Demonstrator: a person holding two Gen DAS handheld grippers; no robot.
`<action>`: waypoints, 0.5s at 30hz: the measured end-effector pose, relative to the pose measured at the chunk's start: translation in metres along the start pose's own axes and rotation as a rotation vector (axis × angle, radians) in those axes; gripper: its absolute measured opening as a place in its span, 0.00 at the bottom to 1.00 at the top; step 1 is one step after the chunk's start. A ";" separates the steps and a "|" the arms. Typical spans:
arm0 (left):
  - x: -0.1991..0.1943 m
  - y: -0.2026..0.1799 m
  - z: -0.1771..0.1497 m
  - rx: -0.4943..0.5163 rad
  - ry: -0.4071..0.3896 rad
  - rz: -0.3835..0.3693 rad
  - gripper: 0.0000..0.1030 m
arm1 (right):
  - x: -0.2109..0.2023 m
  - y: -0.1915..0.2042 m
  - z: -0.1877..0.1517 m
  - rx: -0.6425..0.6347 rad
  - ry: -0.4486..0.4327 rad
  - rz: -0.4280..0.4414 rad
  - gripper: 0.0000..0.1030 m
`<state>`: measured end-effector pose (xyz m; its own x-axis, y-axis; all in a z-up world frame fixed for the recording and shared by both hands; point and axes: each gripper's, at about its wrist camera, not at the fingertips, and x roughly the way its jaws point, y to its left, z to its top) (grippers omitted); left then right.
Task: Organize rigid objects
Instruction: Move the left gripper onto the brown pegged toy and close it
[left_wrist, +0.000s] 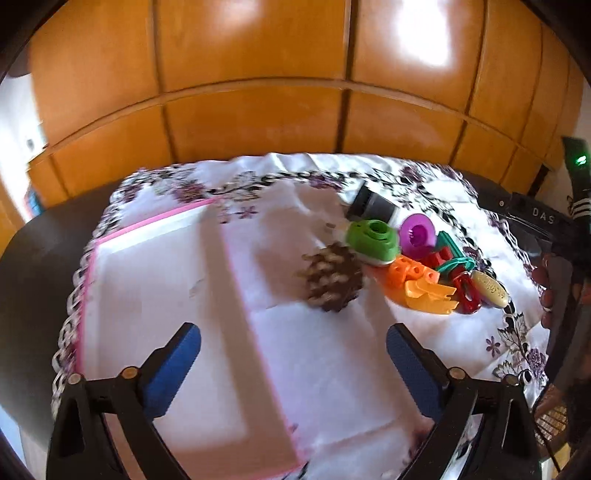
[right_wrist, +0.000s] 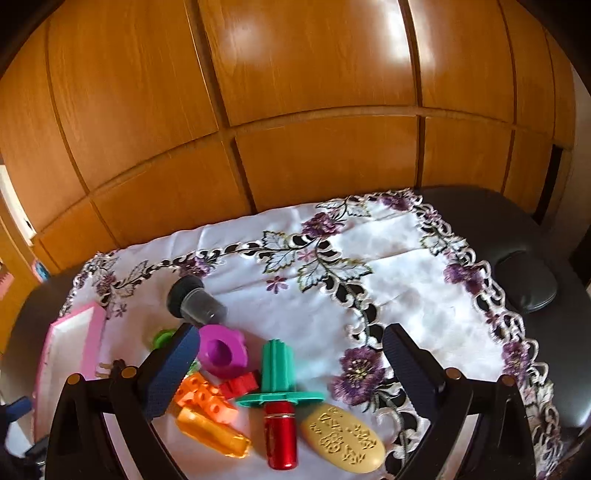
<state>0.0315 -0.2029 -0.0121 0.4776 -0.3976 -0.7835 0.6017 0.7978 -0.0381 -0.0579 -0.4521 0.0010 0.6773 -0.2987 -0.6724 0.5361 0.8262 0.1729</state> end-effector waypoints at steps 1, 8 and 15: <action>0.008 -0.005 0.007 0.010 0.010 -0.011 0.91 | 0.001 0.000 0.000 0.002 0.004 0.001 0.98; 0.059 -0.024 0.033 0.065 0.051 -0.002 0.90 | -0.003 -0.002 0.001 0.013 -0.015 0.004 0.98; 0.106 -0.013 0.037 -0.024 0.118 -0.047 0.54 | -0.001 -0.003 0.002 0.022 -0.004 0.018 0.98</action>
<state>0.0985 -0.2723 -0.0715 0.3696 -0.3799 -0.8480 0.6053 0.7908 -0.0905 -0.0591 -0.4557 0.0026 0.6889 -0.2857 -0.6662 0.5346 0.8209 0.2008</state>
